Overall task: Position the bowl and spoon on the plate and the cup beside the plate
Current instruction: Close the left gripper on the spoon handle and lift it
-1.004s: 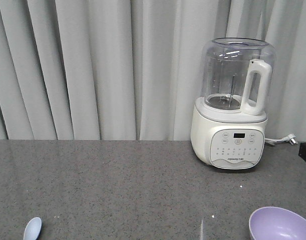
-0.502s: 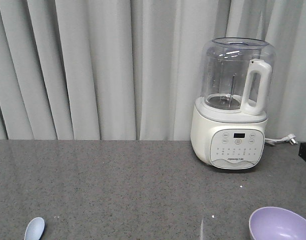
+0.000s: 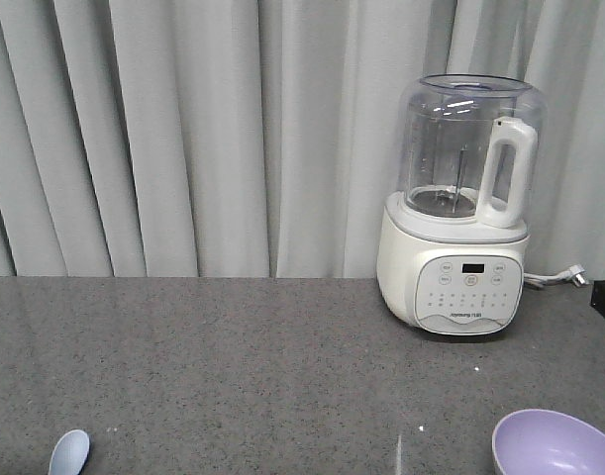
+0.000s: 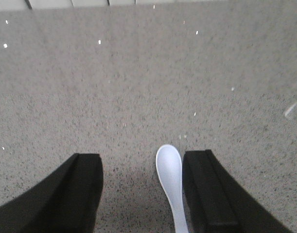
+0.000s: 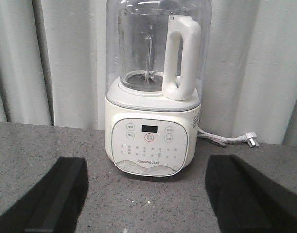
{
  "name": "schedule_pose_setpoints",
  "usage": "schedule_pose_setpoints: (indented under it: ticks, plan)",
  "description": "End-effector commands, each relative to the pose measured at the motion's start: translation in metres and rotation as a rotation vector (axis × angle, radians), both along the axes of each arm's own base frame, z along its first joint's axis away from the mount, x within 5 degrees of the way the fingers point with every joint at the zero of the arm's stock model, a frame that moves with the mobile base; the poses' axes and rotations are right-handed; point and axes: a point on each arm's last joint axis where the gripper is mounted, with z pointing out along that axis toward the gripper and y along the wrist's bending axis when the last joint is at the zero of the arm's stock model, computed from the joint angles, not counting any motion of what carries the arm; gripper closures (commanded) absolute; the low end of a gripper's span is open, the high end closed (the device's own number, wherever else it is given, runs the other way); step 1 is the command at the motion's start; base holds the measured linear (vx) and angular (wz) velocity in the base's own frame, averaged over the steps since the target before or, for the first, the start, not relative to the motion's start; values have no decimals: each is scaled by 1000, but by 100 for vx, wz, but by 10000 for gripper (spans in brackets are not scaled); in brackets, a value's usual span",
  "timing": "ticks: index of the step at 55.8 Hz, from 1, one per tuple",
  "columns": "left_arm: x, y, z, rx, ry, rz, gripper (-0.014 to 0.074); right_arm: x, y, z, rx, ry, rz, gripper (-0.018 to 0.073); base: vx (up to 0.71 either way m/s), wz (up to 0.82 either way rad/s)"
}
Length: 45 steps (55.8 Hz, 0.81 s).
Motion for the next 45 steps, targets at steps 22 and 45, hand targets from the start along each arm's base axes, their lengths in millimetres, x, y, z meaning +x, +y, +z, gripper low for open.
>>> schedule_pose_setpoints:
  ticks: [22, 45]
  plan:
    - [63, -15, -75, -27, 341, 13, 97, -1, 0, 21, -1, -128, 7, 13, 0, 0]
    - [67, -21, -97, -51, 478, 16, 97, -1, 0, 21, -6, -129, 7, 13, 0, 0]
